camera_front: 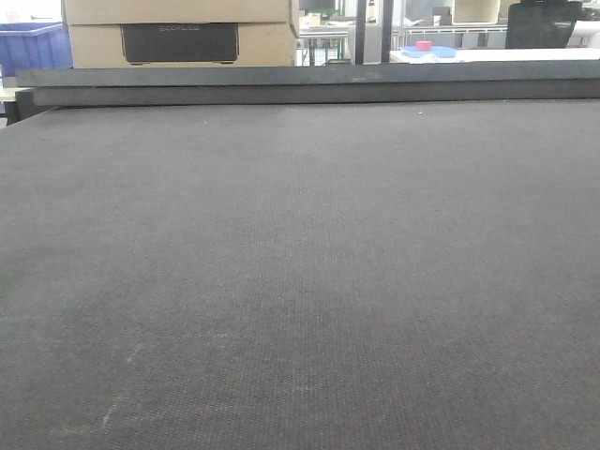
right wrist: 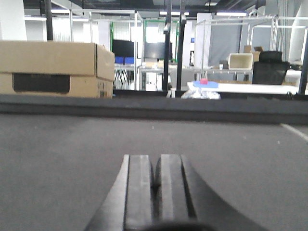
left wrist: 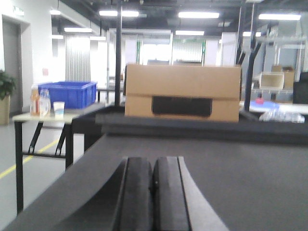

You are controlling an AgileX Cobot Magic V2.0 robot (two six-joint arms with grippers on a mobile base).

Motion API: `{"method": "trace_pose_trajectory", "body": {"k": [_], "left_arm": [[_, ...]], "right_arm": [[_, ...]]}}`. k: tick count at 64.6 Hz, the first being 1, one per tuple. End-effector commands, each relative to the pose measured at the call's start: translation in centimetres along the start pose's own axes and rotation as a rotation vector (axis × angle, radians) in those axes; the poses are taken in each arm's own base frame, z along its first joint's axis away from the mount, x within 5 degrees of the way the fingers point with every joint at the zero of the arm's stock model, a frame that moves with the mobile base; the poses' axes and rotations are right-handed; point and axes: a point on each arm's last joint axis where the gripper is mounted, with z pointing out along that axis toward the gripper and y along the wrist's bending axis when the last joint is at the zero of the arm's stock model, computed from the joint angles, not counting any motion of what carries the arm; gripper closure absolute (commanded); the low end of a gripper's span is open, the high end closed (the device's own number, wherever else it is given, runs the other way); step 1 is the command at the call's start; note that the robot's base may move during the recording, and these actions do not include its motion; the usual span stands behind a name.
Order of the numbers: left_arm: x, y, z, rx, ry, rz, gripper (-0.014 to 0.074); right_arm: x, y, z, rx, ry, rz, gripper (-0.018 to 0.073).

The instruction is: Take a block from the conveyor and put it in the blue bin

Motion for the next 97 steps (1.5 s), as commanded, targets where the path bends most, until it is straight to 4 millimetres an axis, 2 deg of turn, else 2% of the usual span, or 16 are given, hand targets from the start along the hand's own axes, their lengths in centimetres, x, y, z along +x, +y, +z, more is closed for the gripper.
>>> {"method": "trace_pose_trajectory", "body": {"k": [1,7,12,16,20,28,29,36,41,52,61,68,81,88,97], "left_arm": [[-3.2,0.0,-0.1,0.005,-0.078,-0.017,0.0707],[-7.2,-0.2,-0.7,0.035,-0.116,-0.02,0.0693],[-10.3,-0.4,-0.9,0.078,-0.109,-0.026,0.0638],[-12.1,-0.5,-0.7,0.109,-0.063,-0.018,0.0582],[-14.5,-0.7,-0.3,0.137,-0.019,-0.014,0.0505],[-17.1,-1.0,1.7,0.168,0.12,-0.003,0.0353],[-17.3,-1.1,2.2,0.171,0.146,-0.002,0.0337],[-18.0,-1.4,4.7,0.188,0.285,0.014,0.0244],[-18.1,-1.6,6.4,0.203,0.336,0.027,0.0171],[-16.9,-2.6,8.9,0.278,0.427,0.024,0.0033],[-15.5,-3.3,10.7,0.318,0.605,0.042,0.0029],[-14.1,-3.8,12.1,0.306,0.738,-0.019,0.0029],[-10.5,-3.9,14.2,0.229,1.004,-0.009,0.0029],[-8.3,-3.9,15.2,0.206,1.151,0.05,0.0029],[-6.5,-4.2,16.4,0.198,1.24,0.073,0.0029]], "right_arm": [[-3.6,0.1,-0.3,-0.002,-0.112,-0.002,0.0721],[-8.2,0.3,-1.3,-0.017,-0.143,-0.005,0.0721],[-11.3,0.5,-1.8,-0.03,-0.102,-0.01,0.0721],[-13.4,0.7,-1.5,-0.039,-0.037,-0.013,0.0711],[-15.0,0.8,-0.5,-0.044,0.029,-0.014,0.0659],[-17.8,0.9,2.2,-0.05,0.132,-0.016,0.0405],[-17.9,0.9,2.5,-0.051,0.145,-0.016,0.0349],[-18.8,1.0,5.2,-0.052,0.219,-0.015,0.0099],[-18.5,1.0,6.8,-0.051,0.261,-0.014,-0.0016],[-16.9,1.0,9.0,-0.053,0.383,-0.013,-0.001],[-15.4,1.1,10.9,-0.064,0.584,-0.009,-0.001],[-14.5,1.2,12.8,-0.072,0.741,-0.008,-0.001],[-12.2,1.2,16.2,-0.078,0.992,0.002,-0.001],[-9.7,1.2,18.2,-0.066,1.154,0.03,-0.001],[-6.6,1.0,20.1,-0.027,1.293,0.06,-0.001]]}}
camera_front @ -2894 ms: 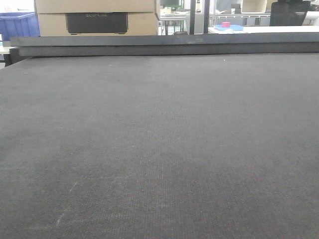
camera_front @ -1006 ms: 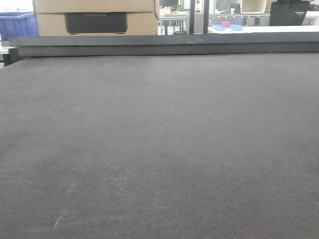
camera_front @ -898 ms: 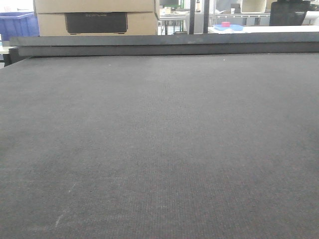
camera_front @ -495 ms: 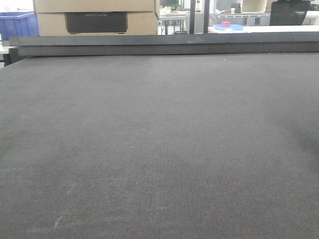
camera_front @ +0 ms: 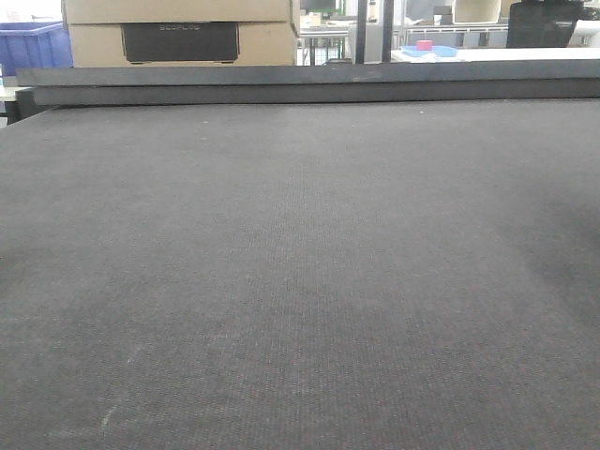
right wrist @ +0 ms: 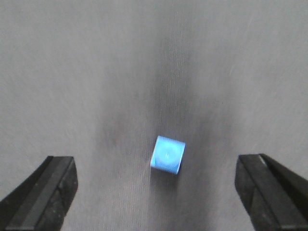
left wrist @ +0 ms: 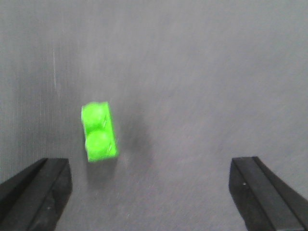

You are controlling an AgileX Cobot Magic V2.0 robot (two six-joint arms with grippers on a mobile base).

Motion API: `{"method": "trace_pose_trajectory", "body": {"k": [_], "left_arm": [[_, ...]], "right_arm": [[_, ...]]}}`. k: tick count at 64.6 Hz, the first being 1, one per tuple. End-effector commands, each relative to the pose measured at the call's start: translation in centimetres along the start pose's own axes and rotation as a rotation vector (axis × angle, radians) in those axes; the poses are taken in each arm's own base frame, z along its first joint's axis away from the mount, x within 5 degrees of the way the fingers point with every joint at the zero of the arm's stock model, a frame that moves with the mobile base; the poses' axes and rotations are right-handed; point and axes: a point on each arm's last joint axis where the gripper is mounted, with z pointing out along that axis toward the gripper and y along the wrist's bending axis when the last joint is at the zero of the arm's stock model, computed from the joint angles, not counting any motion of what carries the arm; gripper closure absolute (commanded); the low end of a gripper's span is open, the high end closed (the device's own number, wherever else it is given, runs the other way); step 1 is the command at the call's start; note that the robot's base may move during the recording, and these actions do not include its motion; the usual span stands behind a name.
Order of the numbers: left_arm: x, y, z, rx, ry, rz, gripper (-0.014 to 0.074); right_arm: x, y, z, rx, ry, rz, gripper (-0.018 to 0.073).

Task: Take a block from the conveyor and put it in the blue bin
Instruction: 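Close the right gripper on the blue cube and lift it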

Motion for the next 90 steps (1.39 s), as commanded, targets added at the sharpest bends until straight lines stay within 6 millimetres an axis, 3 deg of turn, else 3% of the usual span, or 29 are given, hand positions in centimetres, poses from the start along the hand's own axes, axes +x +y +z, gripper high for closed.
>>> {"method": "trace_pose_trajectory", "body": {"k": [1,18,32,43,57,79,85,90], "left_arm": [[-0.3,-0.1,0.9,-0.002,0.037,-0.007,0.0029],[-0.5,-0.1,1.7,-0.004,0.065,-0.006,0.0029],[-0.3,-0.1,1.7,-0.004,0.084,-0.006,0.0029],[-0.2,-0.1,1.7,-0.004,0.095,-0.006,0.0029],[-0.2,-0.1,1.7,-0.004,0.095,-0.006,0.0029],[-0.2,-0.1,1.7,-0.004,0.097,-0.006,0.0029],[-0.2,-0.1,1.6,-0.004,0.099,-0.006,0.0029],[-0.1,-0.1,1.6,-0.004,0.107,-0.006,0.0029]], "right_arm": [[-0.5,-0.4,1.9,0.028,0.072,0.039,-0.001],[-1.4,-1.6,7.5,0.104,0.197,0.101,-0.001],[0.2,-1.9,11.6,0.108,0.256,0.137,-0.001],[1.7,-2.1,13.2,0.108,0.232,0.148,-0.001],[1.8,-2.1,13.4,0.107,0.212,0.148,0.0006],[2.6,-2.1,13.2,0.11,0.3,0.158,0.0316],[2.9,-2.1,13.2,0.113,0.34,0.159,0.0466],[3.0,-2.1,13.2,0.113,0.347,0.16,0.0647]]}}
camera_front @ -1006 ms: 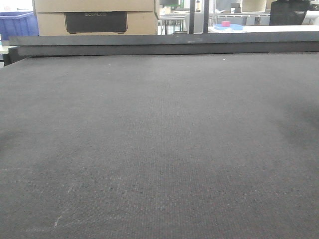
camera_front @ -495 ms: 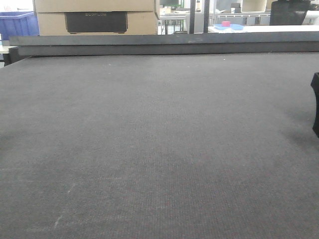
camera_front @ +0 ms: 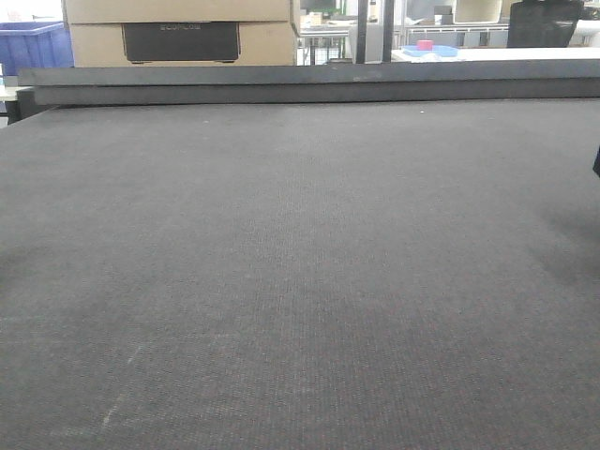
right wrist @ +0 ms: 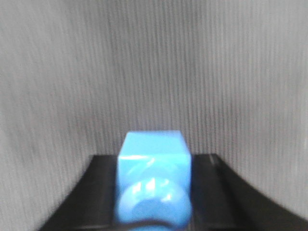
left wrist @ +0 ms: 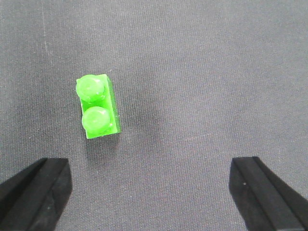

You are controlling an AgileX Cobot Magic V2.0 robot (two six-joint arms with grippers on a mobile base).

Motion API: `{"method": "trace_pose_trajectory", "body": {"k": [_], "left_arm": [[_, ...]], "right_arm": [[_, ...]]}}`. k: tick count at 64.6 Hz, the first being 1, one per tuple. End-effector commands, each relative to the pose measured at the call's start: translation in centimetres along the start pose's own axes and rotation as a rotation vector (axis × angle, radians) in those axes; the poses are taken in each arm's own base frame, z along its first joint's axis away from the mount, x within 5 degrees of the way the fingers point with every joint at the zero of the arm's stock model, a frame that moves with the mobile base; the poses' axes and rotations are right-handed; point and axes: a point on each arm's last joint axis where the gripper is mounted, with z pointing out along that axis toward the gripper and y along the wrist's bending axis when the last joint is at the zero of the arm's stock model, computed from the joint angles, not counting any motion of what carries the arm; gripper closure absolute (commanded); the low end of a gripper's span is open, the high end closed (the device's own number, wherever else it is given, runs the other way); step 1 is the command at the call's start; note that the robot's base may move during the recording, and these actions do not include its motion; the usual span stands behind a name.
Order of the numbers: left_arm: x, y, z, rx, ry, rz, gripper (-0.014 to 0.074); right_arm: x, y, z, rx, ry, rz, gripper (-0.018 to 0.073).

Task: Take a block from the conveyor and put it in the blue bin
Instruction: 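Close the right gripper on the blue cube and lift it, then close the left gripper on the green block and lift it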

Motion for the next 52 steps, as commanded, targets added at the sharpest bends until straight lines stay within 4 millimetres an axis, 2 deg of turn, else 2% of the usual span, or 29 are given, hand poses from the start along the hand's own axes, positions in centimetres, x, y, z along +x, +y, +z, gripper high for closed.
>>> {"method": "trace_pose_trajectory", "body": {"k": [1,3,13,21,29,37,52], "left_arm": [[0.0,-0.1,-0.2,0.001,0.005,-0.003,0.0029],[0.1,-0.1,-0.3,0.0,0.01,-0.003,0.0029],[0.3,0.5,0.0,-0.015,0.06,-0.031,0.0029],[0.2,1.9,0.8,-0.043,0.096,-0.069,0.0029],[-0.1,3.2,2.5,-0.06,0.165,-0.069,0.0029],[-1.0,3.5,4.6,-0.058,0.186,-0.049,0.0029],[-2.7,3.8,8.2,-0.053,0.216,-0.045,0.0029]], "right_arm": [[0.3,-0.1,0.1,0.009,0.031,-0.003,0.0664],[0.3,-0.1,0.0,0.009,0.031,-0.003,0.0727],[0.3,-0.1,-1.0,0.0,-0.023,-0.007,0.0715],[0.5,0.0,-3.1,-0.016,-0.119,-0.024,0.0715],[1.1,0.1,-5.5,-0.03,-0.218,-0.054,0.0715],[1.7,0.5,-7.2,-0.047,-0.286,-0.084,0.0715],[2.0,1.5,-7.9,-0.071,-0.329,-0.123,0.0715]]}}
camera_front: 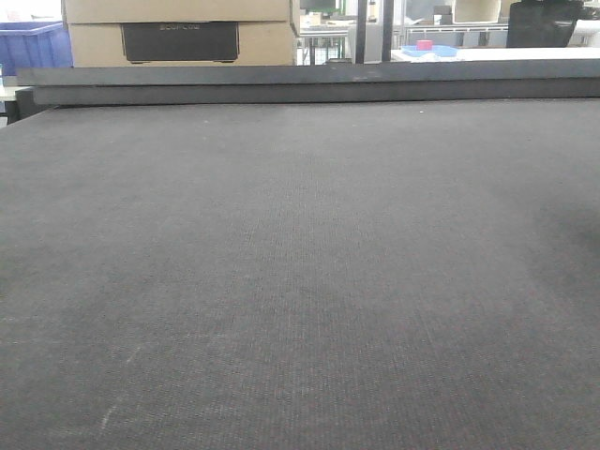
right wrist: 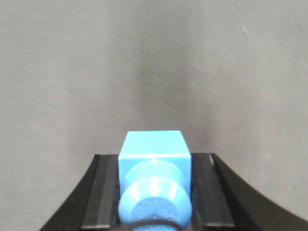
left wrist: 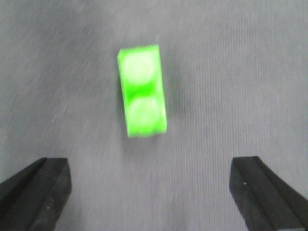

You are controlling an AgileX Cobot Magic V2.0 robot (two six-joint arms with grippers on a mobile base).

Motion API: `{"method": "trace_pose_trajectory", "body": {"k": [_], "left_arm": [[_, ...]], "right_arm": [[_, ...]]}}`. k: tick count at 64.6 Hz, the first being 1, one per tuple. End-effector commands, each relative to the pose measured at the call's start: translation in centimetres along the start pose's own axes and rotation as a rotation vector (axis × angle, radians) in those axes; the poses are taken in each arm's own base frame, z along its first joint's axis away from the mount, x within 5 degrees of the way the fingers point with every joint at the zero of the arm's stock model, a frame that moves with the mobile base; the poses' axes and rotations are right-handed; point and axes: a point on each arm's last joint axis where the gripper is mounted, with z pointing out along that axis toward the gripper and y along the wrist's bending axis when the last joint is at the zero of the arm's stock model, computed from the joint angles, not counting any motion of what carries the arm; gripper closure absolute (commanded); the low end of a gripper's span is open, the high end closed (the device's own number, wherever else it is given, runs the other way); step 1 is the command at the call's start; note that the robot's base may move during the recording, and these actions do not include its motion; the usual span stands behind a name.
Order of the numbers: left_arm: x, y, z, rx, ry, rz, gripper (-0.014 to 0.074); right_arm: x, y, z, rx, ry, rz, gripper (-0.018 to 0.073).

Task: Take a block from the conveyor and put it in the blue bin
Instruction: 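Close the left gripper on the green block and lift it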

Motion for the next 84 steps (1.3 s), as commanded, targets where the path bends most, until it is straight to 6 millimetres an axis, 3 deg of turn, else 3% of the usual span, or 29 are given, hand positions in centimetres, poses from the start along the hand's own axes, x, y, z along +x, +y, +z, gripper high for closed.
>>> {"method": "trace_pose_trajectory", "body": {"k": [1,20,36,50,56,69,71,84], "left_arm": [[-1.1,0.0,1.0,0.002,-0.002,0.003,0.0029],[-3.1,0.1,4.6,0.014,0.026,-0.003,0.0029],[-3.5,0.1,7.4,0.019,0.093,-0.012,0.0064],[-3.4,0.1,8.5,0.018,0.14,-0.008,0.0111],[-3.4,0.1,8.4,0.017,0.139,-0.02,0.0199],[-3.2,0.0,8.2,0.022,0.158,-0.039,0.0668],[-3.1,0.0,8.1,0.021,0.158,-0.041,0.0706],[-2.9,-1.0,5.7,0.038,0.089,-0.059,0.0707]], "right_arm": [[-0.2,0.3,-0.3,-0.009,-0.033,-0.02,0.0715],[-0.5,0.5,-0.3,-0.019,-0.071,-0.016,0.0715],[-0.8,0.5,-0.4,-0.022,-0.102,-0.016,0.0715],[-0.9,0.5,-0.4,-0.024,-0.114,-0.016,0.0715],[-0.9,0.5,-0.4,-0.024,-0.114,-0.016,0.0715],[-0.9,0.5,-0.4,-0.024,-0.114,-0.016,0.0715],[-0.9,0.5,-0.4,-0.024,-0.114,-0.016,0.0715],[-0.8,0.5,-0.4,-0.023,-0.108,-0.016,0.0715]]}}
